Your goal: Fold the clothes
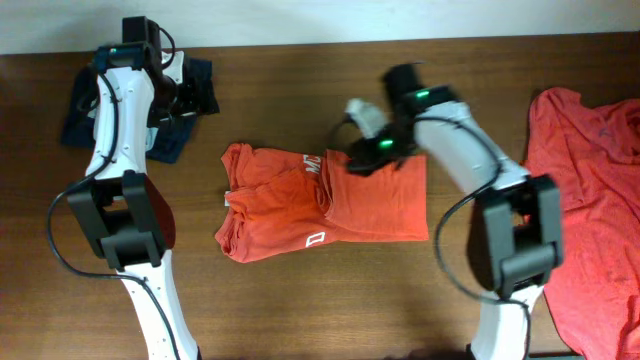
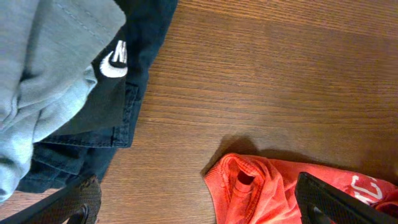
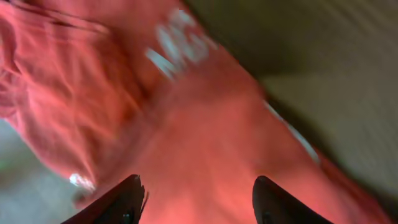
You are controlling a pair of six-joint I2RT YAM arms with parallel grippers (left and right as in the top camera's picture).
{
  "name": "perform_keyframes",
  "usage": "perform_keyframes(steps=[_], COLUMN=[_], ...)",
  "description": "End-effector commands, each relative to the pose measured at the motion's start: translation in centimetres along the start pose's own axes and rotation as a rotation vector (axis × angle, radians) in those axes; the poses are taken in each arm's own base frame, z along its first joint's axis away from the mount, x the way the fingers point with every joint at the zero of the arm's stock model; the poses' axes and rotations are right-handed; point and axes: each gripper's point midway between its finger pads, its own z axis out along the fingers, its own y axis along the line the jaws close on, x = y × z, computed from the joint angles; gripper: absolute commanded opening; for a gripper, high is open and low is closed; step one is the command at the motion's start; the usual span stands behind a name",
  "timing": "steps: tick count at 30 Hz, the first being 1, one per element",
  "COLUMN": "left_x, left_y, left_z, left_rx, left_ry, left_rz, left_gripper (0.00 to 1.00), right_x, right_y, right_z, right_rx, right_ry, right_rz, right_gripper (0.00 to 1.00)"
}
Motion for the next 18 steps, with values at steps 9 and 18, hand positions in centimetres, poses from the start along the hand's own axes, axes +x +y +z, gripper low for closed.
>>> perform_keyframes(steps=[9,18], left_x=[-0.6,-0.6], left_y=[0.1,0.1], left_z=[-0.9,-0.9], left_rx=[-0.011,-0.011], left_ry=[-0.028,-0.028], left_rz=[0.020,0.020], left_gripper=[0.99,0.99], right_x=[-4.6,-4.0], right_y=[4.4,5.2], right_z=[3.2,6.0], right_rx=[0.272,0.240], right_ry=[-0.045,-0.014], right_rz=[-0.279,-0.298], right_gripper=[0.62,0.61])
